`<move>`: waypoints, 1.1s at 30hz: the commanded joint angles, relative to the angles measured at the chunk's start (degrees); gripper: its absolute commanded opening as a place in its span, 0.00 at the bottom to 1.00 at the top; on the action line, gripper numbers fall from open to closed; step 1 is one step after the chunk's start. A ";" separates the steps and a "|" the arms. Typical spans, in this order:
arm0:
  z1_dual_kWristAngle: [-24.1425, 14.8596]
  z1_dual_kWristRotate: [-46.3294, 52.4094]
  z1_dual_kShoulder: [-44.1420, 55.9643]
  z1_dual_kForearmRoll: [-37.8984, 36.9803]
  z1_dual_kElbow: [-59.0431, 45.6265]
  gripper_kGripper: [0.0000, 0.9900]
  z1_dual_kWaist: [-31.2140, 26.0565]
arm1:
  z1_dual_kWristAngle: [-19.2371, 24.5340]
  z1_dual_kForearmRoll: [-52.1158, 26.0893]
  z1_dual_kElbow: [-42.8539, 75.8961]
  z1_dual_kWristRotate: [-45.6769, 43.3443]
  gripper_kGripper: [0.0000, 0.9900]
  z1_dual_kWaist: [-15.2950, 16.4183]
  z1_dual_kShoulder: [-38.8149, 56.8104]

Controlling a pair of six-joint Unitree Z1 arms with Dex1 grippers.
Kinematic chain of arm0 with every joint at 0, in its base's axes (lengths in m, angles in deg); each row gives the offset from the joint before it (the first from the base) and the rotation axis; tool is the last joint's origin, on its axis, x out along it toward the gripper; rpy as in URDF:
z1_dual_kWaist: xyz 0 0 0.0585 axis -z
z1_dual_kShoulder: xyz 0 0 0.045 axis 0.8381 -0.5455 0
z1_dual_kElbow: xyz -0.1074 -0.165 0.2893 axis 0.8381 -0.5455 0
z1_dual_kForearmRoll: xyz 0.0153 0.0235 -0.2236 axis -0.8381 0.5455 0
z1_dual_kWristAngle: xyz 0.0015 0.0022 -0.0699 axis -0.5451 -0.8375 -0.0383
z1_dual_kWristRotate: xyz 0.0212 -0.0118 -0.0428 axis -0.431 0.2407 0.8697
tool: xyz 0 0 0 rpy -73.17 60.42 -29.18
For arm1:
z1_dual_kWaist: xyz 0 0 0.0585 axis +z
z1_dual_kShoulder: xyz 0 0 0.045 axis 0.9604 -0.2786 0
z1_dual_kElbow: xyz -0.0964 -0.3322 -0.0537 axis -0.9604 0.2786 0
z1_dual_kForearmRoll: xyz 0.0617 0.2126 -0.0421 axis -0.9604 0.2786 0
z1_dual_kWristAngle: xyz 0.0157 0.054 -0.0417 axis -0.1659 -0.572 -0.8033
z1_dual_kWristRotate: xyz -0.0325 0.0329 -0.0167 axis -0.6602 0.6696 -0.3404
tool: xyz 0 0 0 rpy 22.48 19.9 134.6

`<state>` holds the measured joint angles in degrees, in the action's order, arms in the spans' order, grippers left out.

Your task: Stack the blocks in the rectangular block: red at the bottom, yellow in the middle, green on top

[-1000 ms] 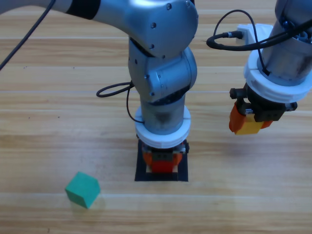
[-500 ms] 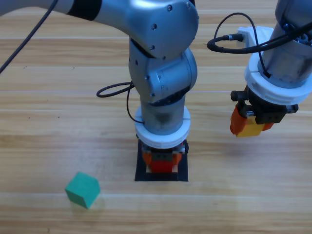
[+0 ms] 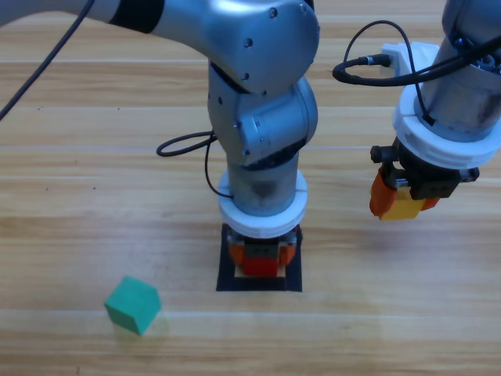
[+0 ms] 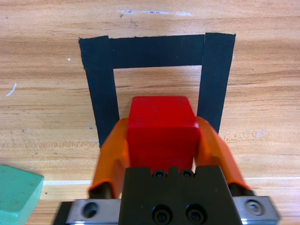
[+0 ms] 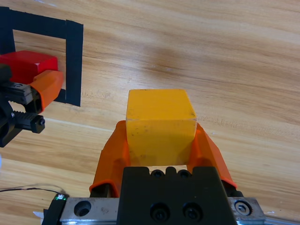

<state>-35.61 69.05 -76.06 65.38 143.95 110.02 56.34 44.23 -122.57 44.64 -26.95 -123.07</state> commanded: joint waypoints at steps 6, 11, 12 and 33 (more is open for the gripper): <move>-0.66 0.37 -3.09 -0.91 -0.51 0.57 0.36 | -0.75 -0.95 1.40 -0.30 0.00 -0.20 0.69; -0.66 0.81 -2.83 -0.91 -0.33 0.57 0.36 | -0.75 -1.04 1.49 -0.30 0.00 -0.20 0.78; -0.66 0.89 -2.74 -0.91 -0.42 0.57 0.36 | -0.75 -1.04 1.49 -0.30 0.00 -0.20 0.69; -0.57 3.97 -2.12 -1.44 0.46 0.58 0.44 | -0.67 -0.95 1.23 -0.30 0.00 -0.20 0.25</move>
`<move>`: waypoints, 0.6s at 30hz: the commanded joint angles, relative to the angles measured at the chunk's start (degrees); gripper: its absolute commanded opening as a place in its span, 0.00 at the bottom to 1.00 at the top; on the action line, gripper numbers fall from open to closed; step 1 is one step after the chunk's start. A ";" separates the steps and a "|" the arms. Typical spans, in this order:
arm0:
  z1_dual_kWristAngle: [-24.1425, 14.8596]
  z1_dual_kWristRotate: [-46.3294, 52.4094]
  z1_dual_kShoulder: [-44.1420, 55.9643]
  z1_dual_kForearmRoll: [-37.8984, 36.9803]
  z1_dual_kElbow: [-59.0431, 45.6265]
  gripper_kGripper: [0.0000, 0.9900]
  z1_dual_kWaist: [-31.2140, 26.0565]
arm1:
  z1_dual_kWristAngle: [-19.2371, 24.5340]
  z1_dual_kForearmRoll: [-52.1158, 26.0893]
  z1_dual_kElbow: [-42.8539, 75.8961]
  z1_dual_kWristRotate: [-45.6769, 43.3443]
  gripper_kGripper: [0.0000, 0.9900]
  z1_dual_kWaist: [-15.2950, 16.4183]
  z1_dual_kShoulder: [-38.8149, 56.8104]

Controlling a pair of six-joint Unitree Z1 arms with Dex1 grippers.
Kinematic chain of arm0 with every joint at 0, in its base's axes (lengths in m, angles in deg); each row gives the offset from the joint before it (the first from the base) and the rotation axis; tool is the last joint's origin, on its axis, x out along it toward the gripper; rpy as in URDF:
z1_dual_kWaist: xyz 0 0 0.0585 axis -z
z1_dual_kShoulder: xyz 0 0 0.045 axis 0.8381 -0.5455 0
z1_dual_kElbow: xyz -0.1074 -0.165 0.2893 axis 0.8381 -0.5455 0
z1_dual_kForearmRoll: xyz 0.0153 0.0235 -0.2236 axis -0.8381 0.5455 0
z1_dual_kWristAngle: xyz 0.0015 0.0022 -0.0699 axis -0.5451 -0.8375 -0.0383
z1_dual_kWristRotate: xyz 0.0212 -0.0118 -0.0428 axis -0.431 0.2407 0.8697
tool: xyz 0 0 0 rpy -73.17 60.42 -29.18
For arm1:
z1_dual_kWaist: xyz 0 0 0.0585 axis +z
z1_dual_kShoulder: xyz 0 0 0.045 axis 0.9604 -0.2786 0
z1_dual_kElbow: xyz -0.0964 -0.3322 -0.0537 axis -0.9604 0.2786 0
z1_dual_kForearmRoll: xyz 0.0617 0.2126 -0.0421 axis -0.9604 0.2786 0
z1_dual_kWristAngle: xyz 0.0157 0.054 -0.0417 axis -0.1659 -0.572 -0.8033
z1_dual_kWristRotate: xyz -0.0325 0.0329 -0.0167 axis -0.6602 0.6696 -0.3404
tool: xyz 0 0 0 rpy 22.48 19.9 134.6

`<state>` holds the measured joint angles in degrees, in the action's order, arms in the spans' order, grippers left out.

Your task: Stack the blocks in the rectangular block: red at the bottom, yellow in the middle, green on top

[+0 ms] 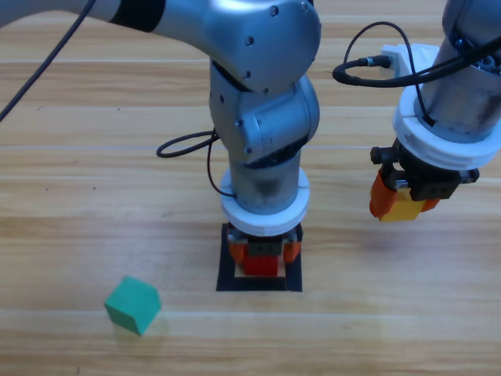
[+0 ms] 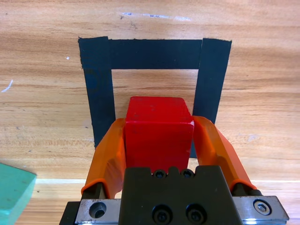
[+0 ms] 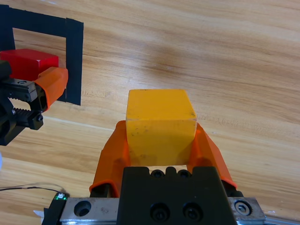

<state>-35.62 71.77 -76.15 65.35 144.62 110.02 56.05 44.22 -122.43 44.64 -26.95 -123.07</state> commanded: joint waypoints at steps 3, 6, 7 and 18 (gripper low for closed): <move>-0.57 1.78 -2.04 -1.59 -0.30 0.58 0.45 | -0.38 -1.03 1.09 -0.30 0.00 -0.20 0.25; -0.57 2.13 -1.86 -1.67 -0.30 0.58 0.45 | -0.38 -1.03 1.09 -0.21 0.00 -0.20 0.25; -0.57 2.13 -1.86 -1.67 -0.39 0.58 0.45 | -0.38 -0.95 1.09 -0.30 0.00 -0.20 0.25; -0.48 1.96 -1.42 -1.85 -0.47 0.57 0.36 | -0.47 -0.95 1.18 -0.21 0.00 -0.20 0.25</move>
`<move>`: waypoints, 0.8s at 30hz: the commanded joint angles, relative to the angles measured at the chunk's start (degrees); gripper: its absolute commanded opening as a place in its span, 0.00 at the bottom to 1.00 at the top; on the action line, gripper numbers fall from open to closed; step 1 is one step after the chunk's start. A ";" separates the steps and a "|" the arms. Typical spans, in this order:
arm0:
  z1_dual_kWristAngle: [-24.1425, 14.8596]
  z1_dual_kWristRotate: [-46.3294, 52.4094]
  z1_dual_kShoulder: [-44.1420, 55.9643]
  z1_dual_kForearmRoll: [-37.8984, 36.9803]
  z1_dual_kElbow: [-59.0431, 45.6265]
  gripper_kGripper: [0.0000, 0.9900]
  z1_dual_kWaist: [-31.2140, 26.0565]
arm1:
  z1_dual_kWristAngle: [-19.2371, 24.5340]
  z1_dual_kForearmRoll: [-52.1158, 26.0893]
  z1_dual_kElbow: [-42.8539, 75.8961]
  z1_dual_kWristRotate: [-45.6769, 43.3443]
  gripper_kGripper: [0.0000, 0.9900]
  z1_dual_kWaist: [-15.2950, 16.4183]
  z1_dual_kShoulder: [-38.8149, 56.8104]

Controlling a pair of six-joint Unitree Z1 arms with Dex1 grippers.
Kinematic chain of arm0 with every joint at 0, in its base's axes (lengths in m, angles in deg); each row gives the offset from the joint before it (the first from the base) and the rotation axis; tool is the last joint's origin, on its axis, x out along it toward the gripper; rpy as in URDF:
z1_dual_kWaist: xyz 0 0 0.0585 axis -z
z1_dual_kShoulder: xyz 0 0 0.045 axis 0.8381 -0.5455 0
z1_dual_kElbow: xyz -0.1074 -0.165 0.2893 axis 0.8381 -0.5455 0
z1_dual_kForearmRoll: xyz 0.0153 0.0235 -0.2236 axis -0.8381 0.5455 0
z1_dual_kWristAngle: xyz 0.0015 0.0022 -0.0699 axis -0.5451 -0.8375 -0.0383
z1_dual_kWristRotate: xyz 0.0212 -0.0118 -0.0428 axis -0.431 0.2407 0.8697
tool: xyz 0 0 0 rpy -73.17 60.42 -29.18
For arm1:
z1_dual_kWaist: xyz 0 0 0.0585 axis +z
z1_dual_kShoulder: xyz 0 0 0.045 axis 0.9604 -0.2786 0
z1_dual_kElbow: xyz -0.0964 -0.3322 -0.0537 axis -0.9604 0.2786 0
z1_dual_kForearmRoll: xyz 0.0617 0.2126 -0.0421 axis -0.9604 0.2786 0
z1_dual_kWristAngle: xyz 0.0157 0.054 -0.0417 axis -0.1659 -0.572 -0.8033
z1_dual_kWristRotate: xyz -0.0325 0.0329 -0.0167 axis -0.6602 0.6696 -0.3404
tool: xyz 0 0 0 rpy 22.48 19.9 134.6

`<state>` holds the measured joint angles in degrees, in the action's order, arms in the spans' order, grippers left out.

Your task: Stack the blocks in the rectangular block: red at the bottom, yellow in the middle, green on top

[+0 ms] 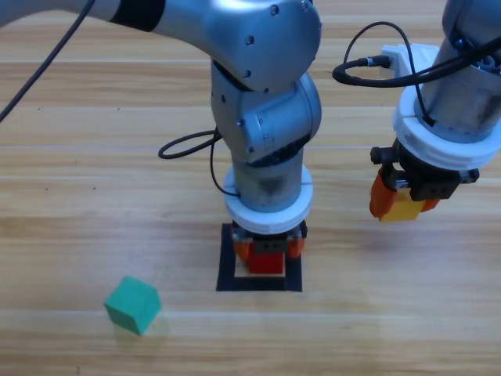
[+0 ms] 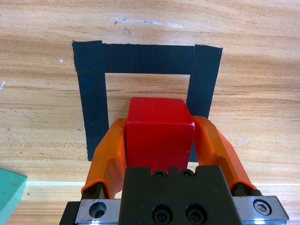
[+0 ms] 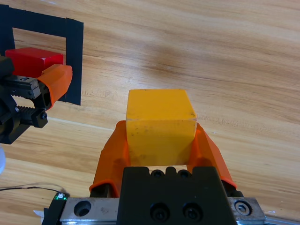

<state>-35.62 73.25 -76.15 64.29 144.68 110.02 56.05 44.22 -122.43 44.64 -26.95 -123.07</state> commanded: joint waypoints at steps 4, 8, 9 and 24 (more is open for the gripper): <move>-0.48 0.65 0.16 -0.70 -0.71 0.61 0.36 | -0.47 -1.03 1.18 -0.21 0.00 -0.20 0.25; -0.30 1.18 0.51 -0.70 -0.53 0.87 0.36 | -0.47 -0.94 1.18 -0.12 0.00 -0.20 0.16; -0.30 1.35 0.60 -0.70 -0.62 0.91 0.36 | -0.47 -1.03 1.18 -0.12 0.00 -0.20 0.16; -2.50 2.84 10.79 0.27 -3.87 0.99 0.36 | -0.47 -0.94 0.91 0.05 0.00 -0.20 -0.01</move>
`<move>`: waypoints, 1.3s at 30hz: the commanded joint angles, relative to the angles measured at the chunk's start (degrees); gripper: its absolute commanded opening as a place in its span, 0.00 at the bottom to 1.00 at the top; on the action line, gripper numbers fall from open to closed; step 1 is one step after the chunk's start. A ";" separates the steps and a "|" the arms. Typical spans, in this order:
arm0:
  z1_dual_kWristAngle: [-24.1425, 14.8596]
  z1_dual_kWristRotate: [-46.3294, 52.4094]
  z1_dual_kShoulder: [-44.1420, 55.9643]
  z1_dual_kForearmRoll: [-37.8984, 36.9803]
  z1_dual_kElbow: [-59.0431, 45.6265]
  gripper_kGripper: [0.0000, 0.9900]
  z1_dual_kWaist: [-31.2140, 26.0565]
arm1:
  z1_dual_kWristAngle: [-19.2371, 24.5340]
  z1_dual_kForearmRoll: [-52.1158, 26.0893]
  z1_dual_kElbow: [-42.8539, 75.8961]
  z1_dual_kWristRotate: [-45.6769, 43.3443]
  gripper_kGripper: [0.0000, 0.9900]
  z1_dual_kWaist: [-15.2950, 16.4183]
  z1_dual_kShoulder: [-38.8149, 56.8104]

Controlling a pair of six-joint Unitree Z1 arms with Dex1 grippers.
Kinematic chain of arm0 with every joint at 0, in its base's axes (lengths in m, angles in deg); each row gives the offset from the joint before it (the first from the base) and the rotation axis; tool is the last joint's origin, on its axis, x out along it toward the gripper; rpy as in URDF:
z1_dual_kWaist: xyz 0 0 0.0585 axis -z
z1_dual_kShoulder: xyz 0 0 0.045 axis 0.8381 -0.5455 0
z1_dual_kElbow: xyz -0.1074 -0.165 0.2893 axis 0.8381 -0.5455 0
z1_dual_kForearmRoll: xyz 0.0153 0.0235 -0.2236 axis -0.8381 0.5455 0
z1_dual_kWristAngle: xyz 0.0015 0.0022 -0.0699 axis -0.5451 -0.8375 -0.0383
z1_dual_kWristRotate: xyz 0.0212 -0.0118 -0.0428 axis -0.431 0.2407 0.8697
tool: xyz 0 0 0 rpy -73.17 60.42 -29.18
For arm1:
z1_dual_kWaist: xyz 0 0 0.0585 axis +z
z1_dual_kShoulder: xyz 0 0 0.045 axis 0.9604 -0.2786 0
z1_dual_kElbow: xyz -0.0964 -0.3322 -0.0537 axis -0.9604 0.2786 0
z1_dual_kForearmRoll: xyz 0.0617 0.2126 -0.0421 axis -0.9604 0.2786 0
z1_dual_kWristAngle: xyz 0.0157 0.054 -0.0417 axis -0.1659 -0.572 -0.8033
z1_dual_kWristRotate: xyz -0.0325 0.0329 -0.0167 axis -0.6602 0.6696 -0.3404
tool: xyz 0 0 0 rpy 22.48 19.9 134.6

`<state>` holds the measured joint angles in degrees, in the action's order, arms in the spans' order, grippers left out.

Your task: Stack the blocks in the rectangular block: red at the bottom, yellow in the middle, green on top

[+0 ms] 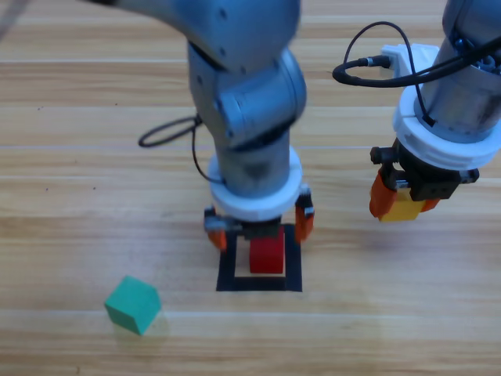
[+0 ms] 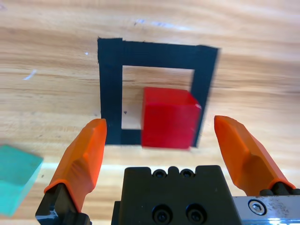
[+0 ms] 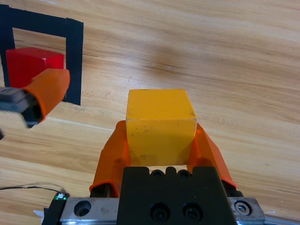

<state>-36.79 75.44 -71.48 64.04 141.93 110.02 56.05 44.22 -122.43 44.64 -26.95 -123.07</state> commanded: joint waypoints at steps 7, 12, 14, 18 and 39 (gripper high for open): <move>-3.70 0.92 14.92 3.86 -3.05 0.99 0.19 | -0.11 2.13 -3.92 4.27 0.00 1.65 -3.71; -8.71 0.30 27.57 3.77 -12.54 0.99 0.19 | 0.06 6.35 -10.51 9.19 0.00 4.90 -7.75; -12.14 -0.84 33.64 3.68 -16.15 0.98 0.19 | -0.03 7.76 -13.15 10.69 0.00 6.13 -9.33; -16.01 -4.97 44.10 2.71 -23.97 0.98 0.27 | -0.29 13.12 -20.97 12.97 0.00 8.06 -13.73; -18.03 -17.89 64.84 -9.50 -46.03 0.98 0.19 | -3.72 23.84 -44.62 16.14 0.00 10.08 -29.28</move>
<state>-54.87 57.99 -7.49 56.89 98.13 110.01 53.23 66.92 -166.70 60.42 -18.09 -148.16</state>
